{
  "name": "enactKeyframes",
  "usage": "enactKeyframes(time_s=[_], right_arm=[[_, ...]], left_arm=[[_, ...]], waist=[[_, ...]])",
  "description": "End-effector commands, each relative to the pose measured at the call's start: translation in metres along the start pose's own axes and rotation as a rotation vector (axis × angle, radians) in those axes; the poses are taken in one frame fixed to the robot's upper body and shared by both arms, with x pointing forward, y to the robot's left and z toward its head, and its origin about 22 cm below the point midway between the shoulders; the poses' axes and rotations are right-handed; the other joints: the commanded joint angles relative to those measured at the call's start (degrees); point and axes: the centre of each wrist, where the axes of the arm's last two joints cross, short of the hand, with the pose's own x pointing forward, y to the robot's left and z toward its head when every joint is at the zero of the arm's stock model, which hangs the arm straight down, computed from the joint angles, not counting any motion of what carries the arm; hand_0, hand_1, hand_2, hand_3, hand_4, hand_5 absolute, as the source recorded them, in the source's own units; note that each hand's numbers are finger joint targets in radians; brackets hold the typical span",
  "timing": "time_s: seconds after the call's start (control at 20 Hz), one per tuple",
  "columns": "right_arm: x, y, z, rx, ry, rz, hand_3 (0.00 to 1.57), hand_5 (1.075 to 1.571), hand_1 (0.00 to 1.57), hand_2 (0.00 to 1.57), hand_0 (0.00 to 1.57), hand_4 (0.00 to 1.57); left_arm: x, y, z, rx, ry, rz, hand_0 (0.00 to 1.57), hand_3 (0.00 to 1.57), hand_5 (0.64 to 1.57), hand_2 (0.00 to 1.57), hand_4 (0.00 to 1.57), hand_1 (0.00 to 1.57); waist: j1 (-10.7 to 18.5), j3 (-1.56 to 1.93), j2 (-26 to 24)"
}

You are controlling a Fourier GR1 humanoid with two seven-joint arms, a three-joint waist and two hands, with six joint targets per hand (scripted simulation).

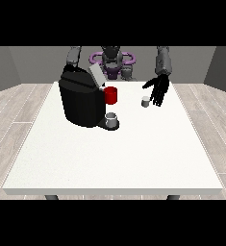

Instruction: Insert the coffee pod into the coffee machine and close the lid

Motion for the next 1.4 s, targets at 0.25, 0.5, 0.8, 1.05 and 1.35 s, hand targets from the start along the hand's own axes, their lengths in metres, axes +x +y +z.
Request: enactKeyframes(time_s=[0.25, 0.5, 0.8, 1.05, 1.35], right_arm=[[-0.007, 0.020, -0.009, 0.006, 0.074, 0.012, 0.00, 1.571, 0.00, 0.00, 0.00, 0.00], [0.001, 0.003, -0.020, 0.040, 0.036, 0.020, 0.00, 1.571, 0.00, 0.00, 0.00, 0.00], [-0.033, 0.001, -0.007, 0.062, 0.060, 0.008, 0.00, 1.571, 0.00, 0.00, 0.00, 0.00], [-0.030, 0.019, 0.002, 0.068, 0.077, -0.003, 0.00, 1.571, 0.00, 0.00, 0.00, 0.00], [-0.037, -0.004, -0.013, -0.024, 0.116, 0.076, 0.00, 1.571, 0.00, 0.00, 0.00, 0.00]], left_arm=[[0.002, -0.030, -0.025, 0.024, -0.007, -0.121, 0.95, 0.66, 1.571, 0.97, 0.00, 0.95], [0.006, -0.041, -0.030, 0.073, -0.059, -0.252, 1.07, 0.93, 1.571, 1.13, 0.46, 1.07], [-0.004, -0.043, -0.029, -0.047, 0.012, -0.402, 0.83, 0.86, 1.571, 1.00, 0.34, 0.83], [-0.018, -0.027, -0.032, -0.098, 0.087, -0.462, 0.75, 0.81, 1.571, 0.94, 0.37, 0.75], [-0.015, -0.045, -0.035, -0.157, 0.001, -0.475, 0.91, 0.96, 1.571, 1.05, 0.41, 0.91]], waist=[[1.5, 0.00, -1.1], [-0.6, 0.00, 0.3], [0.5, 0.03, -0.5], [-2.0, 0.01, -0.6], [1.7, 0.01, -1.1]])
